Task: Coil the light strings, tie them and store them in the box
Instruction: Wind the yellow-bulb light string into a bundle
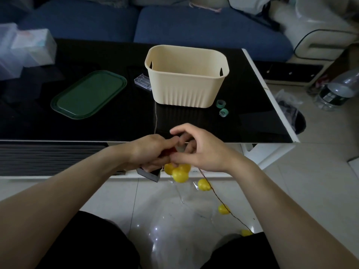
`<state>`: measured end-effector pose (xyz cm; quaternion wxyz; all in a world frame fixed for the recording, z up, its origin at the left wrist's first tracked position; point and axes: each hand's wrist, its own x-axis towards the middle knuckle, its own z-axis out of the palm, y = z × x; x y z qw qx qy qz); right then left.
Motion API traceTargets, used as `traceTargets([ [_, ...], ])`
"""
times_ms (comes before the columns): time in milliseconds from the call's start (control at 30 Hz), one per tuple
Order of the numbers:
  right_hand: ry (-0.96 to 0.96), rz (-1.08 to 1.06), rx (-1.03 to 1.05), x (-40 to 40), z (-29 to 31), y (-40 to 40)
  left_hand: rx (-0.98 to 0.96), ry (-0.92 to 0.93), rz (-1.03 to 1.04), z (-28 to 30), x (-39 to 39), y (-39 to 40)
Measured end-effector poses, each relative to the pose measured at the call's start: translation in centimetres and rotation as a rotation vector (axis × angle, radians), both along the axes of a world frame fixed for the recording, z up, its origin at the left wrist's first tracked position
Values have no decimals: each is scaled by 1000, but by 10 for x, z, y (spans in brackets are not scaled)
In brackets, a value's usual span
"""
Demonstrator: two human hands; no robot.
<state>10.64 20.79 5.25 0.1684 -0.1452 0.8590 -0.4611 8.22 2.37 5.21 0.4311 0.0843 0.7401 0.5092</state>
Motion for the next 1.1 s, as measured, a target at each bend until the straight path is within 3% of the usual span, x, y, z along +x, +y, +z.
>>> traceTargets([
  [233,83,50,30,0,0,-6,46,-174,-28,0,-4,-11],
  [467,177,-41,-62,1,-2,-8,71,-117,183,0,-11,-17],
  [667,229,-118,-155,-2,-6,-12,253,3,-18,9,-12,-34],
  [867,152,-55,-197,-8,-3,-14,284,153,48,6,-16,-42],
  [1100,217,-101,-123,-16,-7,-17,398,39,181,2,-14,-37],
])
